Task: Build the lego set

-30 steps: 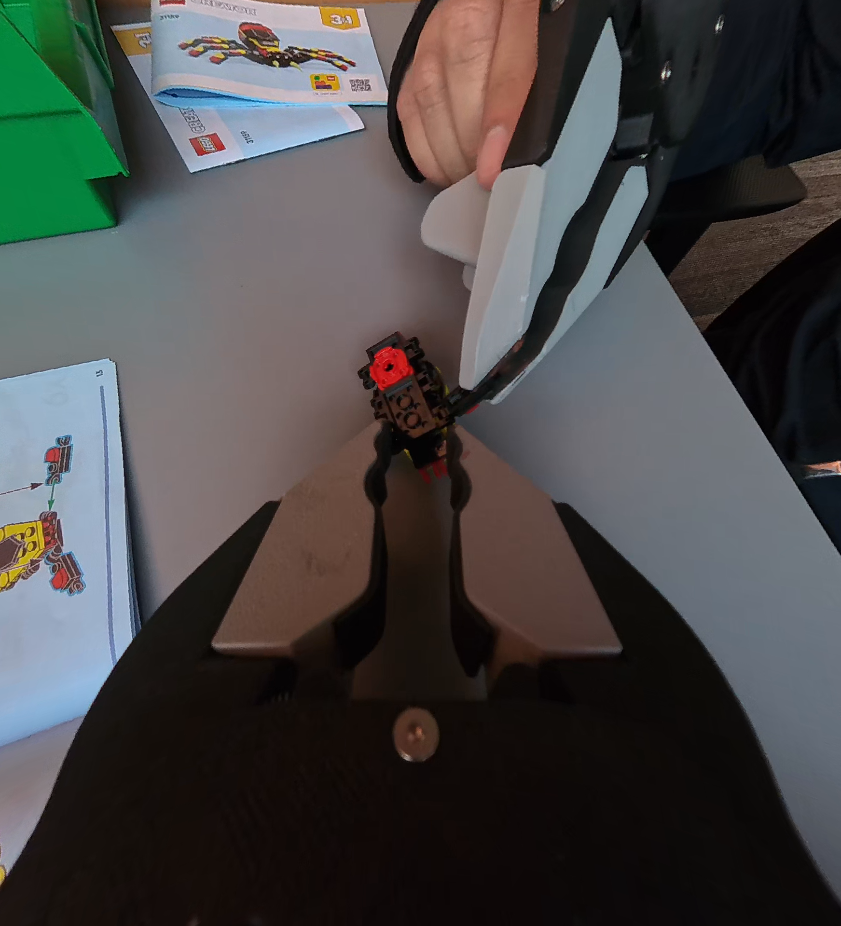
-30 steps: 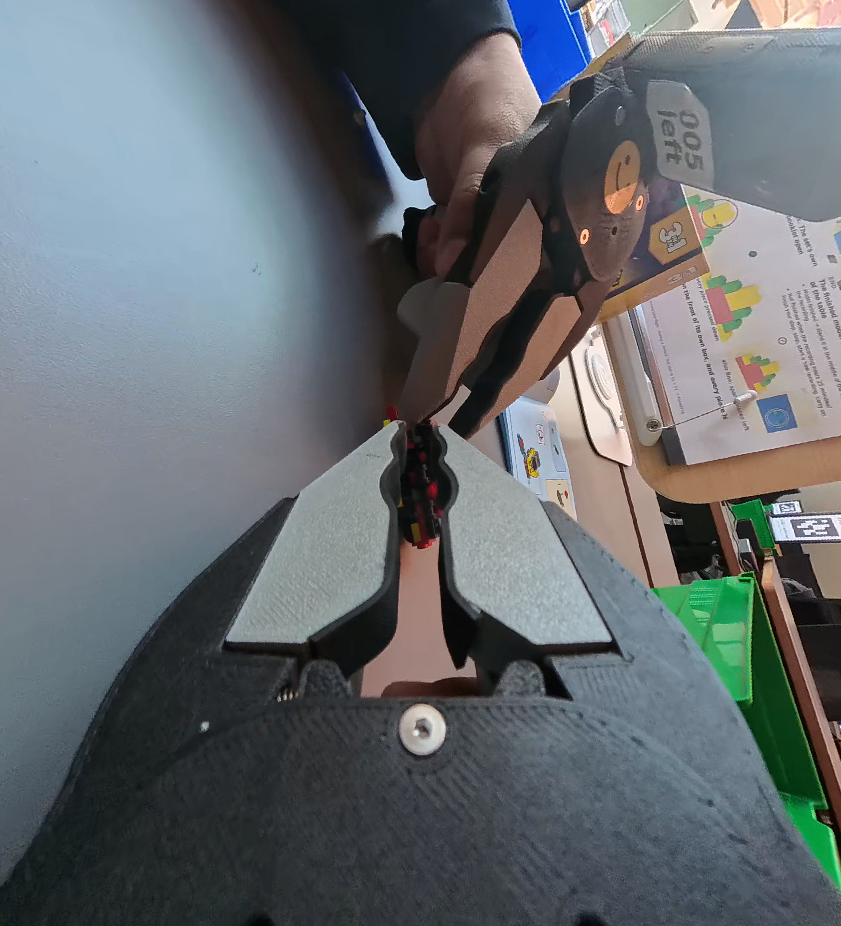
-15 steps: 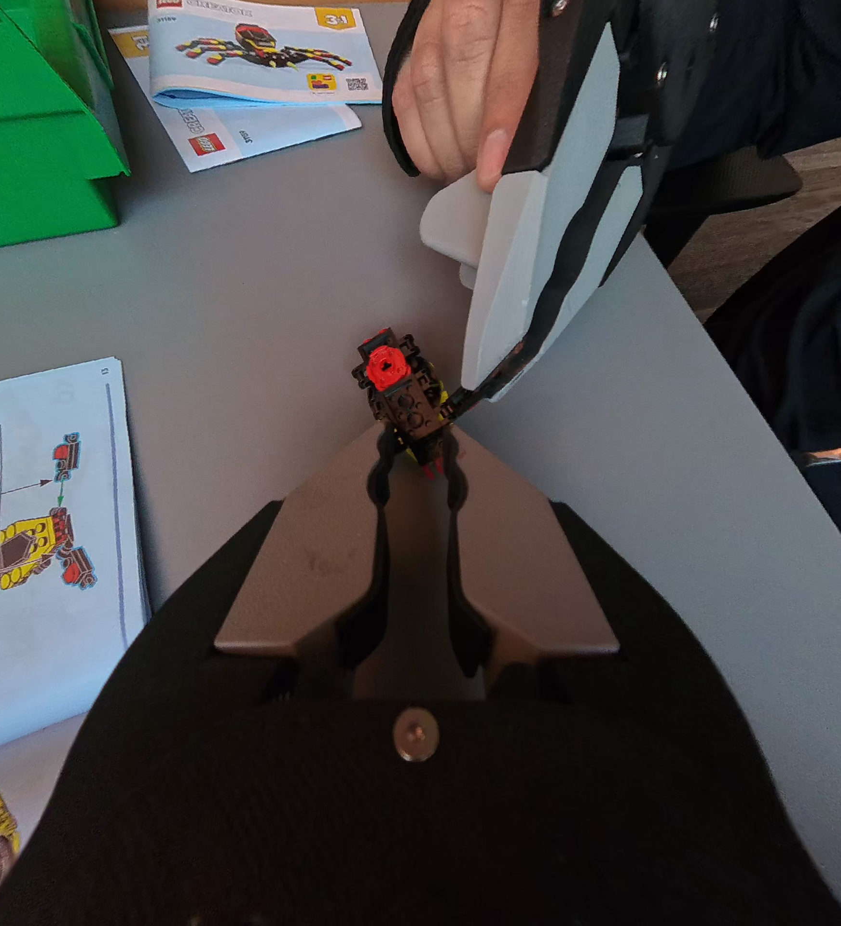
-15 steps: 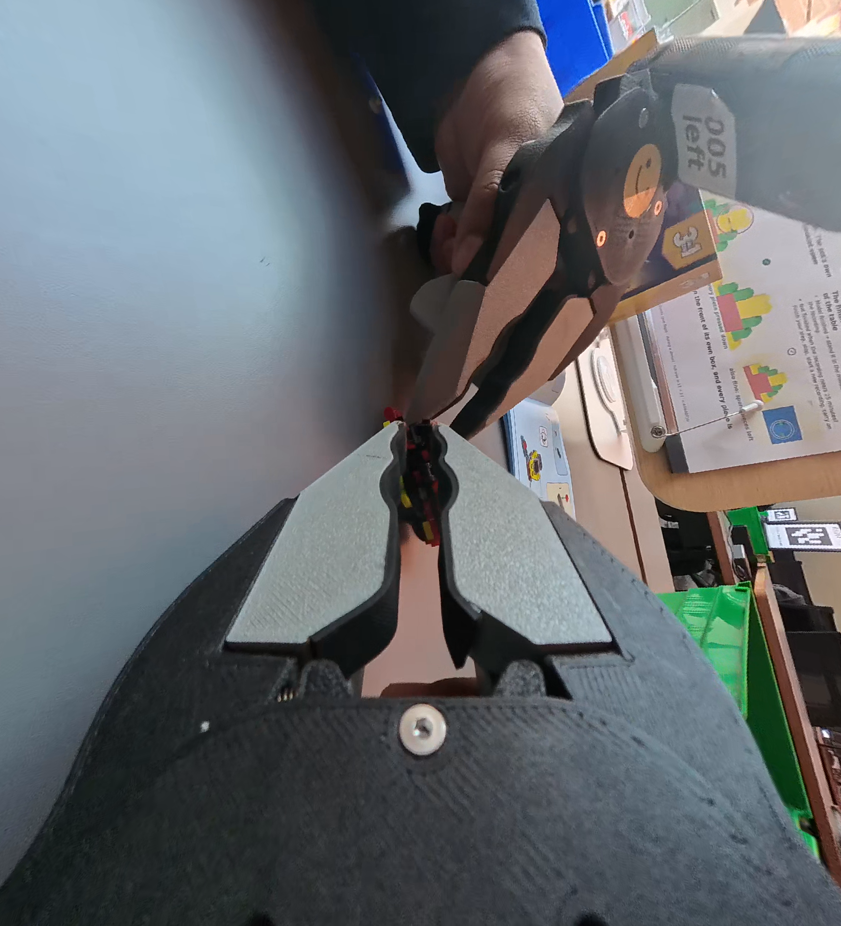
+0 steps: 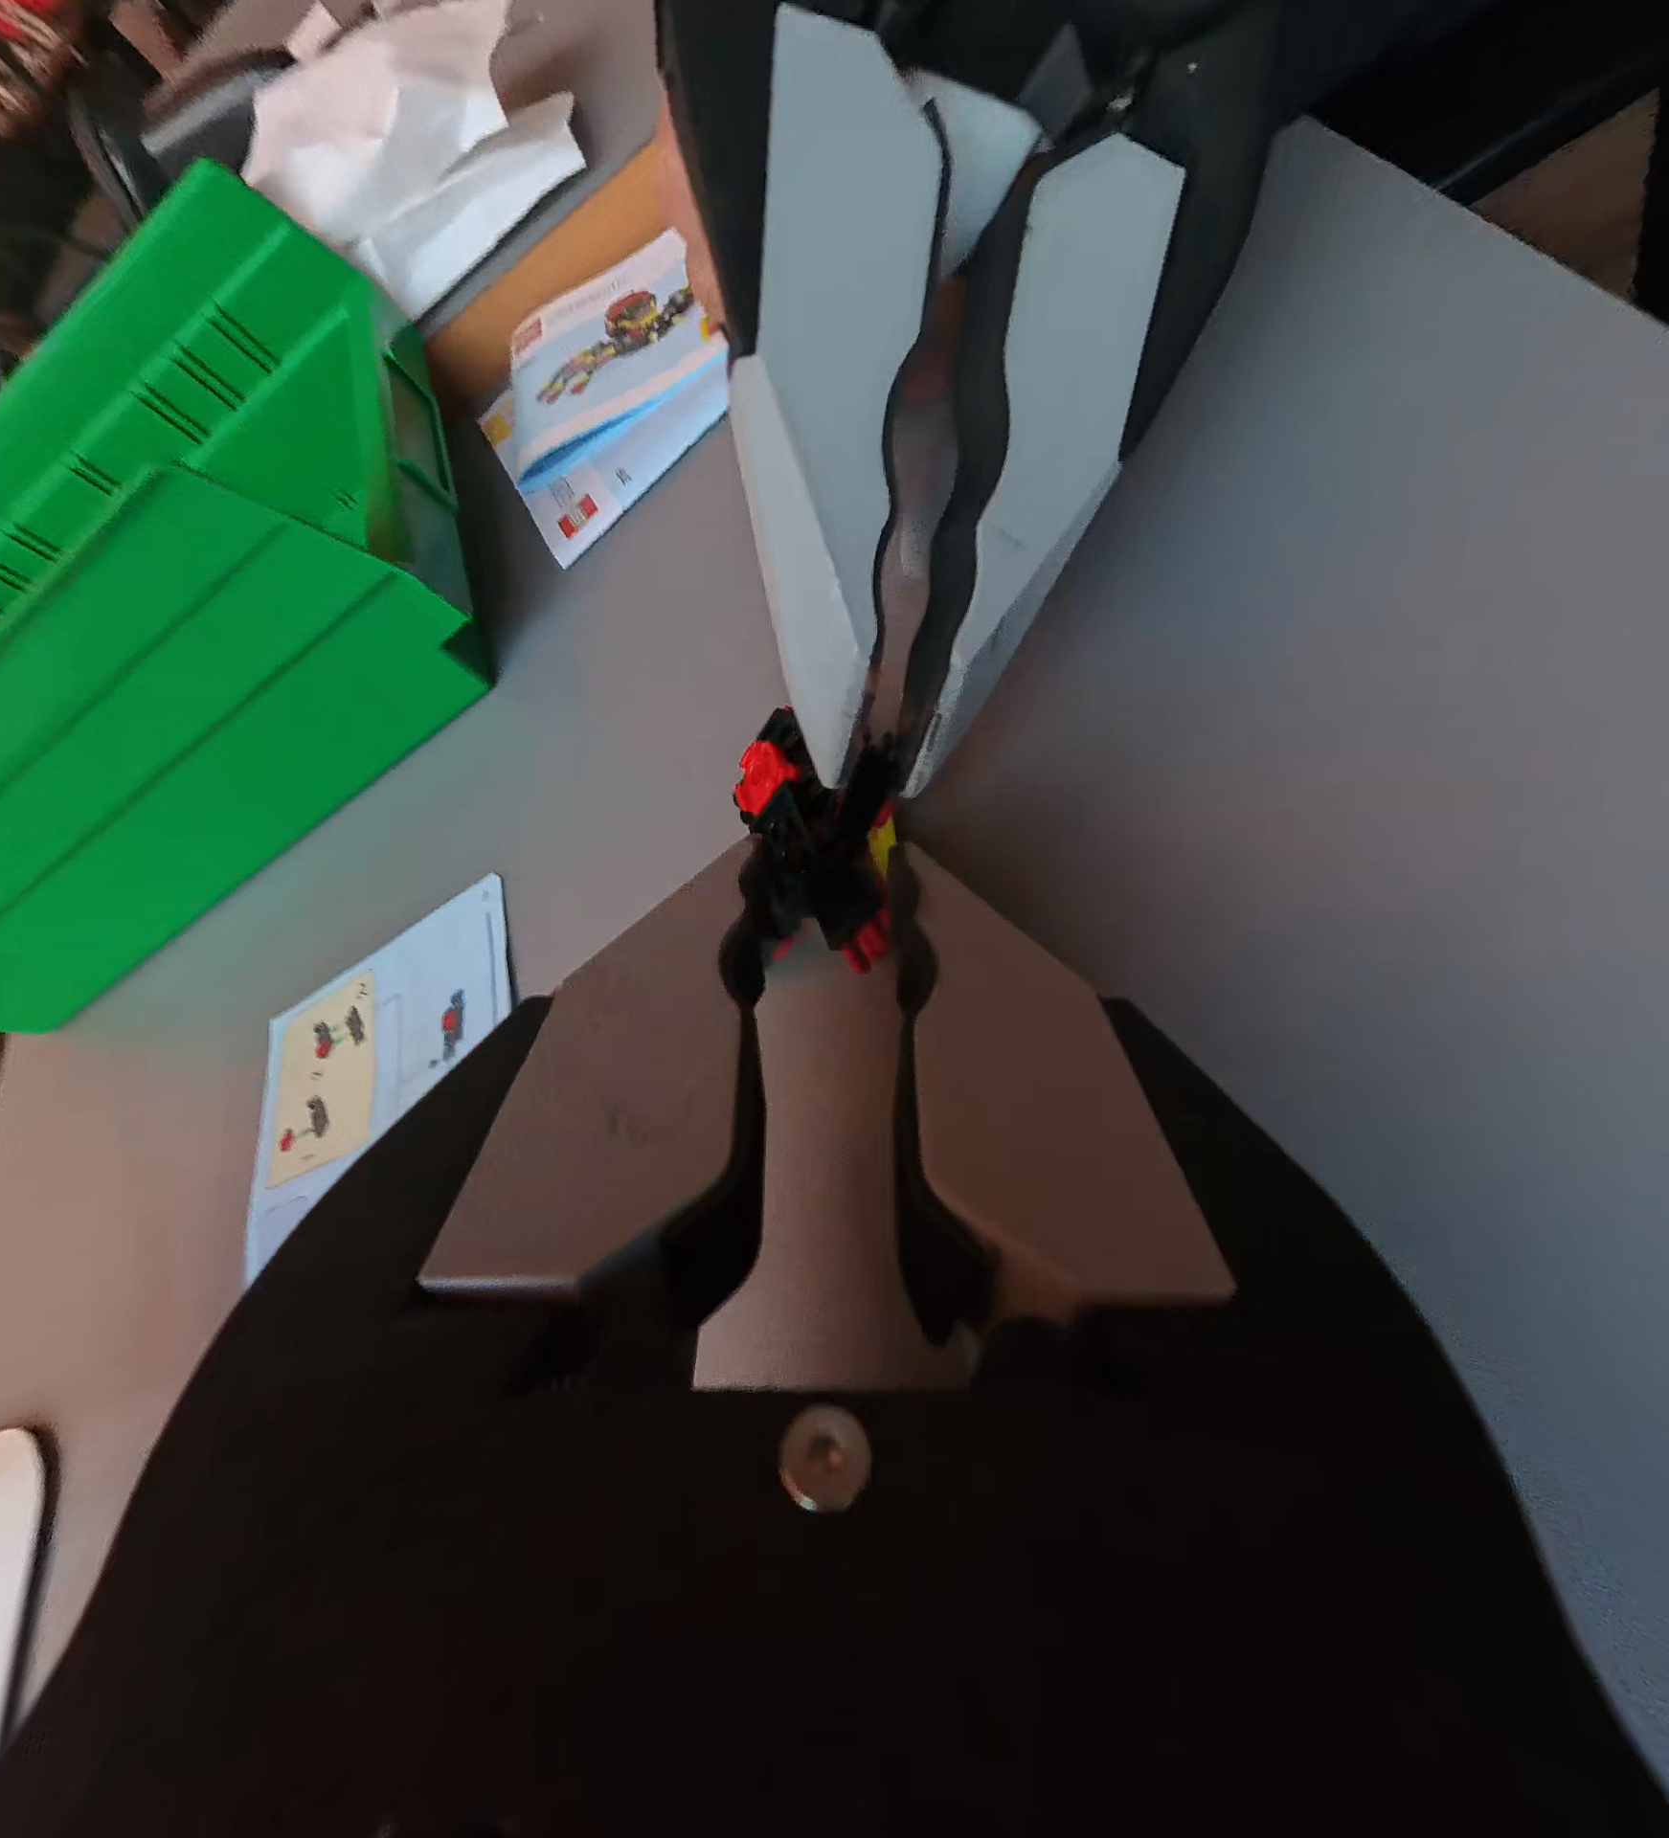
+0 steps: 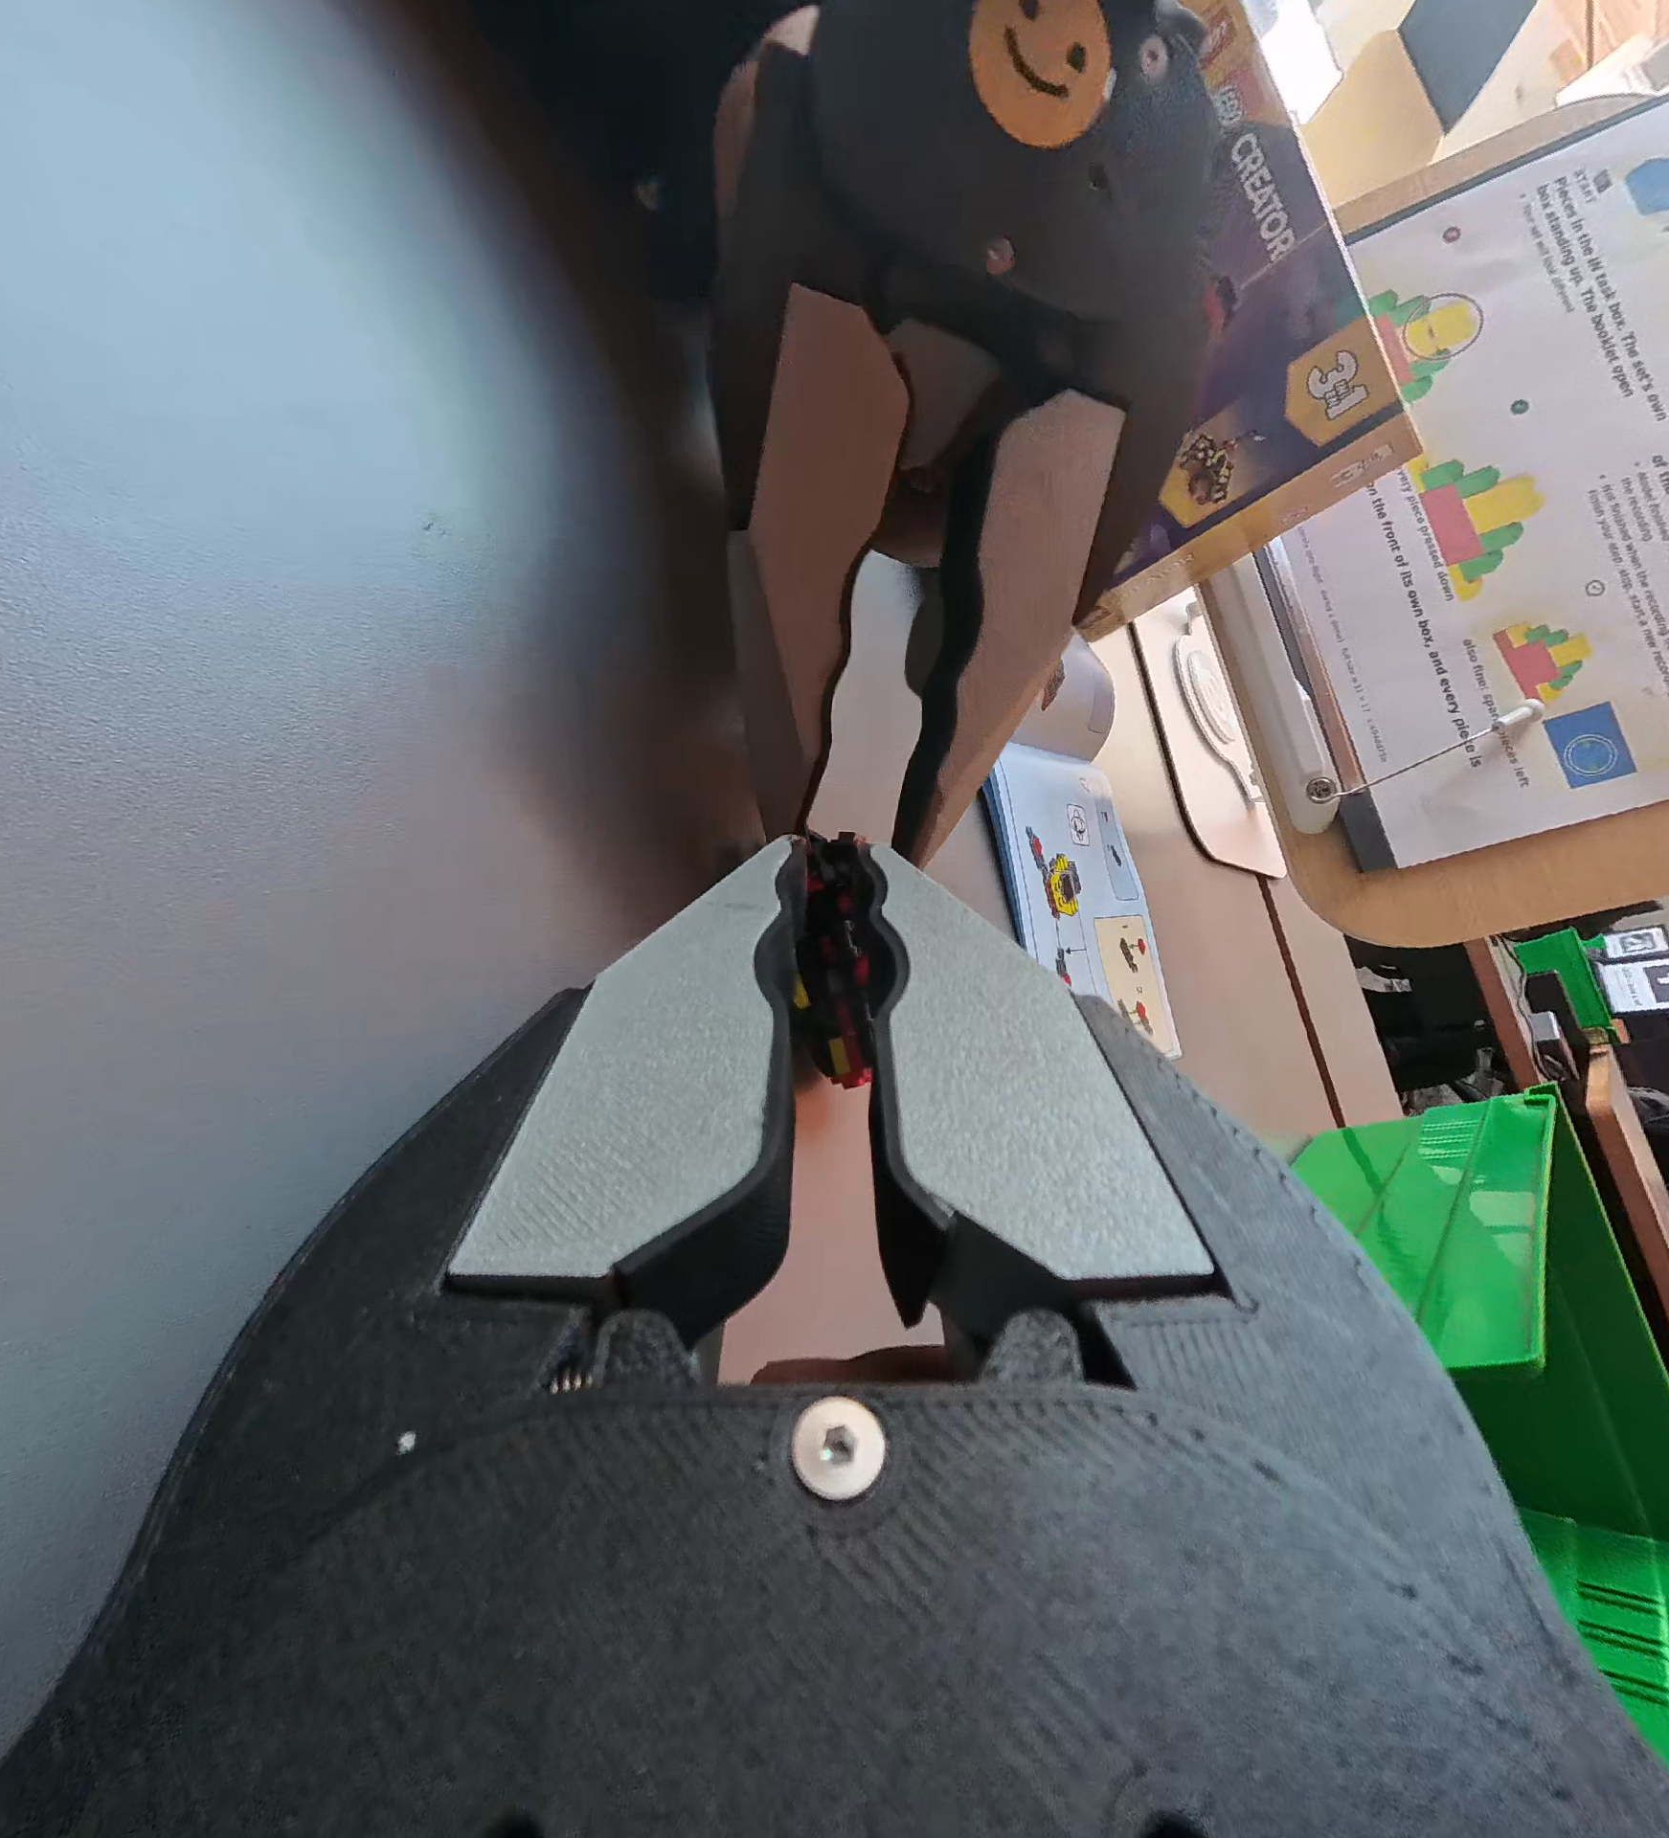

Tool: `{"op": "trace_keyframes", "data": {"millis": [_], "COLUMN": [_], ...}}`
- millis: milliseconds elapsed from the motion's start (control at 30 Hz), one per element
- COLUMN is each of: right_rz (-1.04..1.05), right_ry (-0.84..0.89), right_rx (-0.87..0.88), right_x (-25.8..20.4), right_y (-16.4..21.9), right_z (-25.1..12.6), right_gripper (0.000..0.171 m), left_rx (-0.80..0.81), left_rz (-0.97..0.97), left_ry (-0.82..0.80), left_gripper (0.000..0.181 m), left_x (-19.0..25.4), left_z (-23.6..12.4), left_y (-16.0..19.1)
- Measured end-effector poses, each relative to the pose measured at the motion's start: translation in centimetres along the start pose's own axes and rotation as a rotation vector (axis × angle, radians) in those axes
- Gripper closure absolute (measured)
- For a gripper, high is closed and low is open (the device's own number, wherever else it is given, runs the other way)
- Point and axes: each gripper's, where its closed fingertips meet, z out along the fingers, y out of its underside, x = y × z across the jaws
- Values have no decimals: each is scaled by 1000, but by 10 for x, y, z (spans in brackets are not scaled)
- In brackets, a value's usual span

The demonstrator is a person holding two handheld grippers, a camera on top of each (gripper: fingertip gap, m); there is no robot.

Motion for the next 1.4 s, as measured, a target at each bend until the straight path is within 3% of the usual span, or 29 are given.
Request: {"op": "trace_keyframes", "data": {"millis": [33, 567, 1400], "right_rz": [10, 151, 7], "right_ry": [4, -3, 6], "right_rx": [1, 44, -21], "right_x": [2, 12, 9], "right_y": [0, -2, 11], "right_z": [0, -3, -2], "right_gripper": [165, 165, 165], "left_rx": [8, -2, 27], "left_rz": [27, 204, 136], "left_ry": [-22, -203, -141], "left_gripper": [162, 172, 175], "left_x": [-1, -9, -9], "left_z": [-1, 3, 6], "left_y": [-2, -8, -6]}}
